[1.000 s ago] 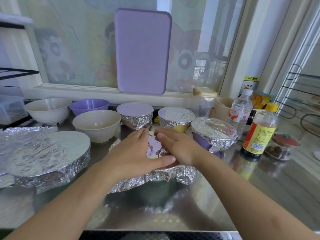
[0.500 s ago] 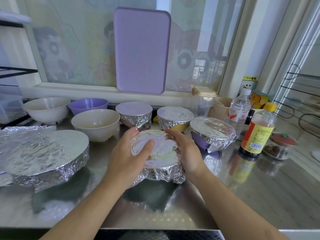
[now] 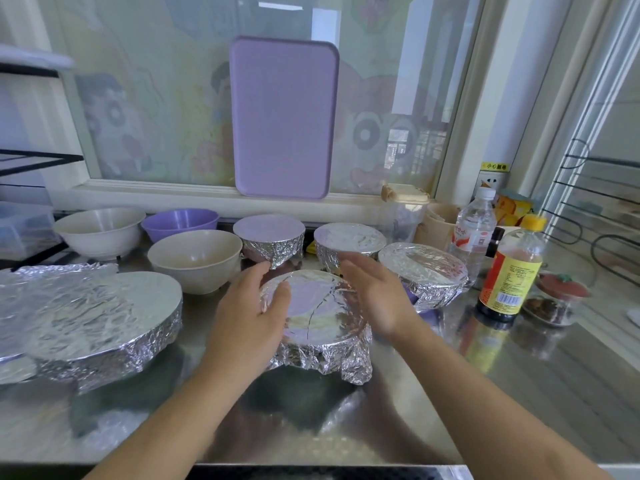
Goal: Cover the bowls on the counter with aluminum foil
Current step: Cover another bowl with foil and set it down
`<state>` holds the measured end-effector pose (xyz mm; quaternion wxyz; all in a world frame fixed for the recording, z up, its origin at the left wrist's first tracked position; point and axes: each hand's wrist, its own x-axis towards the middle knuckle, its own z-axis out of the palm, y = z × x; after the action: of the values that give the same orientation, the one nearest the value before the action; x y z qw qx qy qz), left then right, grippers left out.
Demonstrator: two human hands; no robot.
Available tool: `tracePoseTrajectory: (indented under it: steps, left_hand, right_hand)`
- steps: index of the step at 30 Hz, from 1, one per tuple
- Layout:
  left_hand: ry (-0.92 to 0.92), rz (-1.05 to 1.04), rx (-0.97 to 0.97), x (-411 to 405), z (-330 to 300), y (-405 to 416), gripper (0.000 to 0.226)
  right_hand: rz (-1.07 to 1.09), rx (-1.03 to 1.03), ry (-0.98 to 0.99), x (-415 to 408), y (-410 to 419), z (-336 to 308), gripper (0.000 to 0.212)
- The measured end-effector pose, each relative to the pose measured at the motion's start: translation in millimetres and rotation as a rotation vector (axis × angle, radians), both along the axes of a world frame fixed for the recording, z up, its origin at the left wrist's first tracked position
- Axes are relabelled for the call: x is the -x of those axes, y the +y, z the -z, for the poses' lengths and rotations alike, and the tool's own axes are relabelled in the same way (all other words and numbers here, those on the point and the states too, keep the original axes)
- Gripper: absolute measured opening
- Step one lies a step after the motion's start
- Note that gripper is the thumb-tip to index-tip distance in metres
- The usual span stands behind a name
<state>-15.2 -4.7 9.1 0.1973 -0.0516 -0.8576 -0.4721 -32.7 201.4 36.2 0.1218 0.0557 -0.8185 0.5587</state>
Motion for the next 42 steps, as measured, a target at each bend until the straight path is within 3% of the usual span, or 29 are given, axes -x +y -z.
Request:
tracePoseTrajectory:
  steps: [6, 11, 14, 20, 23, 25, 27, 30, 32, 35, 42]
  left_hand:
    - [0.128, 0.042, 0.436, -16.6, -3.7, 29.8, 0.06]
    - [0.145, 0.009, 0.548, -10.3, 0.1, 18.6, 0.066]
    - [0.061, 0.002, 0.496, -3.4, 1.0, 6.3, 0.066]
    - [-0.021, -0.072, 0.151, -1.6, 5.4, -2.3, 0.054]
    - [-0.034, -0.051, 0.05, -11.2, 3.4, 2.9, 0.059]
    - [-0.041, -0.045, 0.081, -20.2, 1.1, 11.4, 0.065]
    - [-0.02, -0.051, 0.169, -26.1, 2.0, 20.9, 0.062]
    - [0.073, -0.051, 0.268, -27.1, 6.6, 29.7, 0.046]
    - [0.072, -0.045, 0.294, -24.9, 9.7, 29.8, 0.051]
    - [0.033, -0.034, 0.279, -21.9, 9.2, 23.3, 0.073]
    - [-0.041, 0.017, 0.111, -7.2, 15.0, 3.5, 0.071]
  right_hand:
    - [-0.273, -0.589, -0.039, 21.3, -27.7, -18.8, 0.042]
    - [-0.221, -0.729, -0.008, 23.5, -27.0, -15.9, 0.046]
    - [-0.144, -0.662, -0.007, 16.1, -26.7, -14.4, 0.046]
    - [0.043, -0.507, -0.067, 8.4, -28.8, -7.0, 0.042]
    - [0.139, -0.704, -0.042, 7.9, -24.7, -7.9, 0.041]
    - [0.148, -0.877, 0.019, 13.1, -21.1, -9.6, 0.023]
    - [0.096, -0.865, 0.043, 18.3, -21.0, -15.9, 0.016]
    - [-0.152, -0.665, -0.02, 22.2, -22.3, -25.5, 0.032]
    - [-0.261, -0.601, -0.088, 24.6, -21.2, -23.2, 0.037]
    - [-0.222, -0.488, -0.106, 33.2, -16.0, -12.2, 0.04]
    - [-0.117, -0.187, -0.169, 28.8, -10.8, 1.3, 0.046]
